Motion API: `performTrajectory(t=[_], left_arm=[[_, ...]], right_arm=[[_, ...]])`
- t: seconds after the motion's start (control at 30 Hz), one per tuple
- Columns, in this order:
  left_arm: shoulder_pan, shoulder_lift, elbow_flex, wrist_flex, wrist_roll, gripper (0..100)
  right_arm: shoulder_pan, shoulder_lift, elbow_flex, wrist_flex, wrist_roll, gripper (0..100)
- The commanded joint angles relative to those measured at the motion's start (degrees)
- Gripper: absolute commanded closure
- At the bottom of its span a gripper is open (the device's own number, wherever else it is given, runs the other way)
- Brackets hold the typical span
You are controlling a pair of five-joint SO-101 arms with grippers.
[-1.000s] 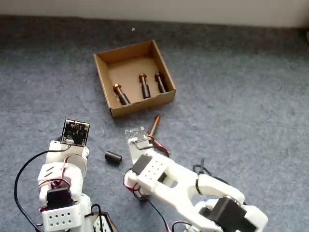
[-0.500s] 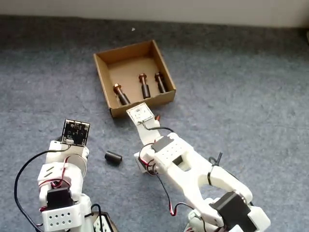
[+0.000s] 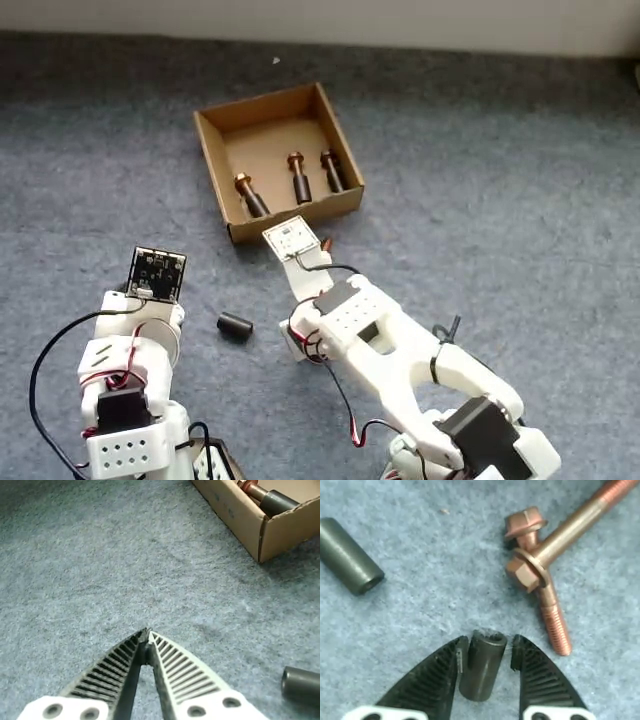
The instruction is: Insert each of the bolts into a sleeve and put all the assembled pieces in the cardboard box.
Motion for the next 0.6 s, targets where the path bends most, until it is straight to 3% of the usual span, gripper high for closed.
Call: performTrajectory(t=[0.0, 0.13, 0.57], left_arm=[[-0.3, -0.2, -1.5, -1.1, -0.4, 99], [-0.3, -0.2, -1.5, -1.1, -0.4, 99], [-0.3, -0.2, -1.5, -1.1, -0.4, 99]], right_arm=[[0.3, -0.3, 0.0, 0.6, 0.4, 86.5], [0.3, -0.3, -0.1, 3.0, 0.4, 91.1], [0.3, -0.3, -0.1, 8.0, 0.4, 91.0]])
